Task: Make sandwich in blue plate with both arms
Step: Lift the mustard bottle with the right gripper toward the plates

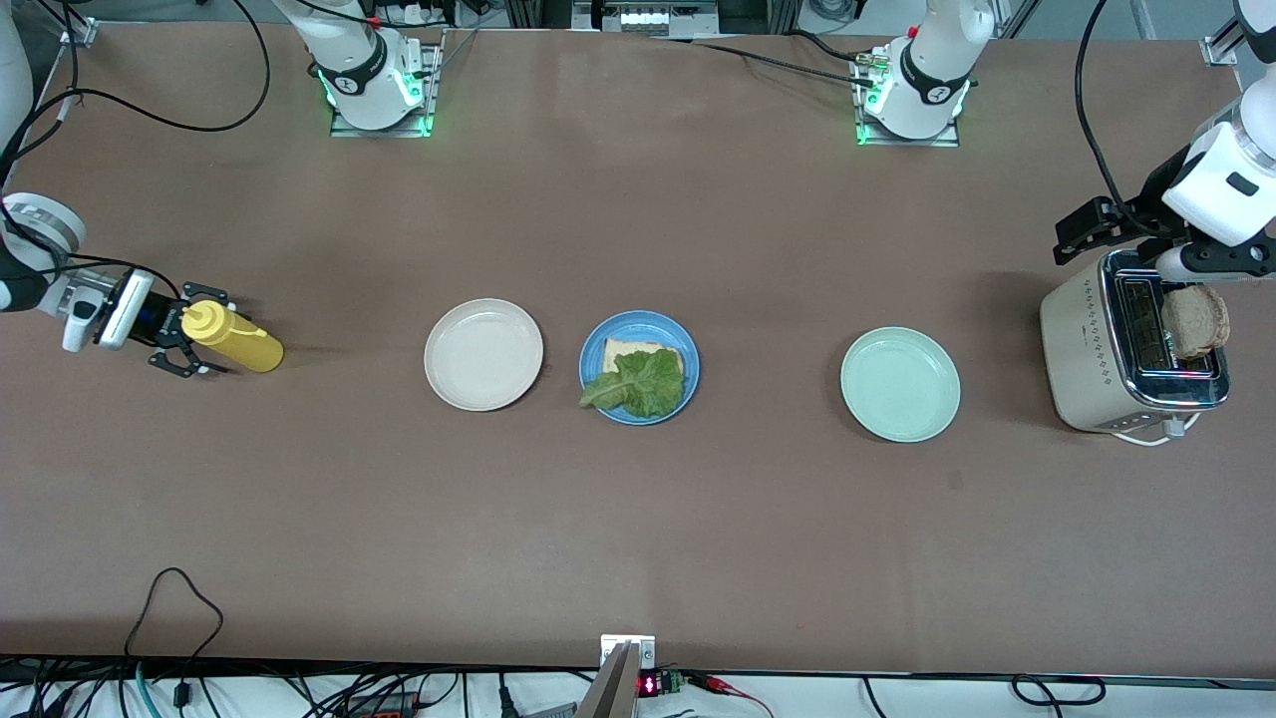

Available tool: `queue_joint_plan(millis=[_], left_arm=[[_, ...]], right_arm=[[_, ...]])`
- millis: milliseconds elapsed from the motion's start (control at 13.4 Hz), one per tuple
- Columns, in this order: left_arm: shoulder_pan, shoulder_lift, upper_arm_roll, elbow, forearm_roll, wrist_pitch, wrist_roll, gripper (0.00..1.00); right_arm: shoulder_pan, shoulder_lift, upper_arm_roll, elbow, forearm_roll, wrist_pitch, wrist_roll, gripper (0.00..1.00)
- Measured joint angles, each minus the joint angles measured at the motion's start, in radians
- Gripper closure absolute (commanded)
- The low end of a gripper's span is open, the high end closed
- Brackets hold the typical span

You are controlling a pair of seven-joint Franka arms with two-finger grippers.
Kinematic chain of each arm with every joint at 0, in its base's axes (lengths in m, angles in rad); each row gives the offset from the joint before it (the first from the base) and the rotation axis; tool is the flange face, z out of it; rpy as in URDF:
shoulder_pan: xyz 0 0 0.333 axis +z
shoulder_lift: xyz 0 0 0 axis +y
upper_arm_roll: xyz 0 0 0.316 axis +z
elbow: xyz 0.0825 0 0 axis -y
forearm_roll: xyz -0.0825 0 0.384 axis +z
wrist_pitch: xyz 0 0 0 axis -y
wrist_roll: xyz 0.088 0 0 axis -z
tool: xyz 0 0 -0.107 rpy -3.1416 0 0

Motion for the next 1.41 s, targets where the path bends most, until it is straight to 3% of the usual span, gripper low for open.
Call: queue_joint_plan(millis=[446,521,669,744,1190,1413], left_arm=[[0.000,0.000,0.000,-0.001,0.000,0.000,-0.001,0.00],[0.000,0.000,0.000,-0.001,0.000,0.000,-0.001,0.00],[0.000,0.000,0.000,-0.001,0.000,0.000,-0.001,0.00],[0.000,0.000,0.000,-0.001,0.000,0.001,-0.002,0.00],[0.000,0.000,0.000,-0.001,0.000,0.011,-0.004,0.00],[0.000,-0.001,0.000,-0.001,0.000,0.020,-0.004,0.00]], right_arm=[[-0.003,0.000,0.078,0.002,0.037,0.023,-0.003,0.00],[-0.003,0.000,0.087,0.002,0.038,0.027,-0.003,0.11],[-0.003,0.000,0.096,0.002,0.038,0.031,-0.003,0.81],[-0.003,-0.001,0.096,0.002,0.038,0.033,-0.003,1.00],[0.017,-0.015,0.127,0.013,0.039,0.084,0.069,1.00],[0.113,-0.094,0.135,0.028,0.028,0.133,0.215,1.00]])
